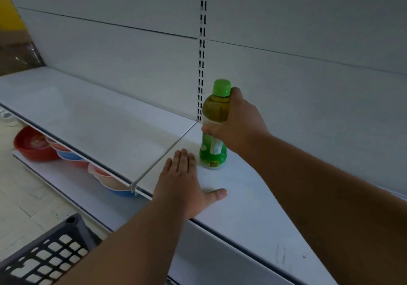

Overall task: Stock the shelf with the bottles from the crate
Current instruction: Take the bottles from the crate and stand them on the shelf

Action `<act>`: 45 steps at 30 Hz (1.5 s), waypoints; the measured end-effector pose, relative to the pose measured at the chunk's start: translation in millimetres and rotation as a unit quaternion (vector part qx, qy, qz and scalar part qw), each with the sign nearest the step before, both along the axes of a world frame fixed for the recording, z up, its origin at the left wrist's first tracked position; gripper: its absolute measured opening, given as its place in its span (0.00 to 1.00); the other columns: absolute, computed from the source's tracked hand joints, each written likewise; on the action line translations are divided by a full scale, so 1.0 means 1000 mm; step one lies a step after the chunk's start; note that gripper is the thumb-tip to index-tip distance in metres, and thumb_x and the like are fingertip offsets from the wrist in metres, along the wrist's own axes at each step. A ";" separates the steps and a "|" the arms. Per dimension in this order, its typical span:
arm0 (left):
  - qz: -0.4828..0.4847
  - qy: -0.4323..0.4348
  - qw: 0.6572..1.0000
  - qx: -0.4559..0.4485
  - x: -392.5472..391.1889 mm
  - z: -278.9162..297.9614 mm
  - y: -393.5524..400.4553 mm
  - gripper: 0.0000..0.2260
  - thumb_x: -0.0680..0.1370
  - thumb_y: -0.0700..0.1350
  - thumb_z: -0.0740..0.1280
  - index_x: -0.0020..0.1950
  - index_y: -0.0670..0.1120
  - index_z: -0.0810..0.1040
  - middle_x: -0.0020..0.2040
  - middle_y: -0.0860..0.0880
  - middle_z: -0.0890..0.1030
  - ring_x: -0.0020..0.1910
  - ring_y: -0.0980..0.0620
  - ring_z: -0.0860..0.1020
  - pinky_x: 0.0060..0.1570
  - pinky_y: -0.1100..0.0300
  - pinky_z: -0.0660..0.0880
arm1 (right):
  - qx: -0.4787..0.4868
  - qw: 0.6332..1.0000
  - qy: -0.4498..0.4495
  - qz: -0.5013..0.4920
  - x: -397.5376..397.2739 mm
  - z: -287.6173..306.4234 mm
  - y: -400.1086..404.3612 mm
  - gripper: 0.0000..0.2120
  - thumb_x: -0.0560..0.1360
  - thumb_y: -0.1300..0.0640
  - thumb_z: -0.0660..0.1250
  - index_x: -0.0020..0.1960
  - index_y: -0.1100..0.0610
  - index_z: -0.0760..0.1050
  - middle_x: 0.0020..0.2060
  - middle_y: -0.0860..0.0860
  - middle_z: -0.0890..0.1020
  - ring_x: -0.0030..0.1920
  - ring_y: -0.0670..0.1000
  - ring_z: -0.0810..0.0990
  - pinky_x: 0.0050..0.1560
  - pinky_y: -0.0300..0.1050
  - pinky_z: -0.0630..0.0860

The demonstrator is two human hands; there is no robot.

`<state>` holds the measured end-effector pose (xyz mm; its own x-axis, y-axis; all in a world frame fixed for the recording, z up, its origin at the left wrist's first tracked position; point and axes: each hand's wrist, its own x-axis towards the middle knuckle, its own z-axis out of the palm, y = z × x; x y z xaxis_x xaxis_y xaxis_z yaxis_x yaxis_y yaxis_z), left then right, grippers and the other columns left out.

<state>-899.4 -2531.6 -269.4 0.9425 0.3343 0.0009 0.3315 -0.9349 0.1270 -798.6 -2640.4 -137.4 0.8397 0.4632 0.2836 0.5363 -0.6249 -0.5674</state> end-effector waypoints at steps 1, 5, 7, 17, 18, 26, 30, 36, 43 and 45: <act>0.000 0.001 1.000 0.000 0.000 -0.001 0.000 0.64 0.58 0.83 0.41 0.81 0.41 0.41 0.82 0.42 0.42 0.81 0.47 0.41 0.77 0.51 0.39 | -0.002 1.000 -0.003 -0.010 0.010 0.001 0.006 0.33 0.64 0.46 0.80 0.59 0.51 0.63 0.46 0.49 0.76 0.47 0.55 0.78 0.45 0.47 0.74; -0.004 -0.006 1.000 -0.004 0.002 -0.007 0.002 0.64 0.58 0.84 0.40 0.81 0.41 0.39 0.82 0.42 0.40 0.80 0.48 0.39 0.77 0.50 0.38 | 0.004 0.999 -0.012 -0.044 0.044 0.000 0.029 0.39 0.65 0.48 0.80 0.68 0.54 0.63 0.58 0.55 0.73 0.57 0.59 0.77 0.54 0.51 0.74; -0.004 -0.009 1.000 -0.003 0.001 -0.006 0.002 0.63 0.58 0.84 0.40 0.81 0.41 0.39 0.82 0.42 0.39 0.80 0.48 0.38 0.77 0.50 0.38 | 0.017 0.998 -0.022 -0.057 0.056 -0.001 0.038 0.39 0.65 0.49 0.80 0.68 0.55 0.62 0.60 0.56 0.72 0.59 0.59 0.76 0.57 0.52 0.74; -0.008 -0.002 1.000 -0.010 0.001 -0.003 0.001 0.62 0.60 0.83 0.41 0.80 0.42 0.36 0.81 0.42 0.37 0.80 0.48 0.36 0.77 0.49 0.38 | 0.049 0.986 -0.102 -0.125 0.076 -0.018 0.058 0.37 0.64 0.47 0.81 0.63 0.59 0.65 0.60 0.58 0.70 0.57 0.60 0.74 0.54 0.51 0.72; -0.010 0.001 1.000 -0.010 0.001 -0.002 0.000 0.62 0.60 0.83 0.41 0.80 0.42 0.36 0.81 0.42 0.37 0.80 0.48 0.36 0.77 0.49 0.38 | 0.034 0.985 -0.108 -0.133 0.074 -0.017 0.059 0.38 0.64 0.46 0.80 0.64 0.59 0.64 0.61 0.58 0.70 0.59 0.61 0.73 0.57 0.53 0.72; -0.002 0.012 0.999 -0.043 -0.001 0.010 -0.001 0.62 0.61 0.83 0.46 0.81 0.41 0.43 0.82 0.42 0.44 0.81 0.47 0.42 0.77 0.50 0.41 | -0.068 0.985 -0.119 -0.101 0.011 -0.021 0.006 0.49 0.68 0.39 0.74 0.77 0.58 0.54 0.66 0.59 0.67 0.65 0.62 0.69 0.63 0.57 0.69; -0.006 -0.028 0.996 -0.089 -0.019 0.032 -0.003 0.52 0.70 0.73 0.65 0.82 0.43 0.50 0.82 0.45 0.53 0.79 0.47 0.54 0.76 0.52 0.52 | -0.178 0.966 -0.187 -0.013 -0.046 -0.007 -0.033 0.37 0.70 0.41 0.72 0.72 0.56 0.62 0.64 0.58 0.69 0.63 0.61 0.71 0.60 0.57 0.69; -0.002 -0.120 0.992 -0.048 -0.132 0.081 -0.010 0.39 0.71 0.62 0.74 0.76 0.46 0.68 0.73 0.46 0.71 0.69 0.45 0.71 0.68 0.49 0.69 | -0.250 0.941 -0.170 0.151 -0.122 0.016 -0.048 0.34 0.73 0.39 0.67 0.72 0.52 0.60 0.67 0.56 0.68 0.65 0.60 0.70 0.63 0.58 0.68; 0.147 -0.052 0.988 0.015 -0.298 0.127 -0.010 0.41 0.69 0.65 0.74 0.77 0.52 0.64 0.73 0.50 0.68 0.70 0.47 0.69 0.67 0.48 0.70 | -0.215 0.910 -0.149 0.323 -0.239 0.016 -0.010 0.32 0.71 0.37 0.67 0.70 0.49 0.64 0.63 0.55 0.71 0.63 0.59 0.71 0.60 0.57 0.68; 0.195 -0.019 0.980 0.036 -0.341 0.133 -0.014 0.41 0.70 0.68 0.72 0.78 0.53 0.63 0.73 0.50 0.68 0.69 0.47 0.70 0.66 0.47 0.71 | -0.202 0.901 -0.140 0.357 -0.271 0.016 0.004 0.33 0.71 0.37 0.68 0.71 0.49 0.64 0.65 0.55 0.70 0.66 0.59 0.70 0.62 0.58 0.67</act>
<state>-1240.6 -2545.8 -136.7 0.7418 0.6670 0.0702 0.6618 -0.7449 0.0841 -1069.8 -2636.7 -121.5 0.2076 0.9702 0.1249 0.9704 -0.1881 -0.1513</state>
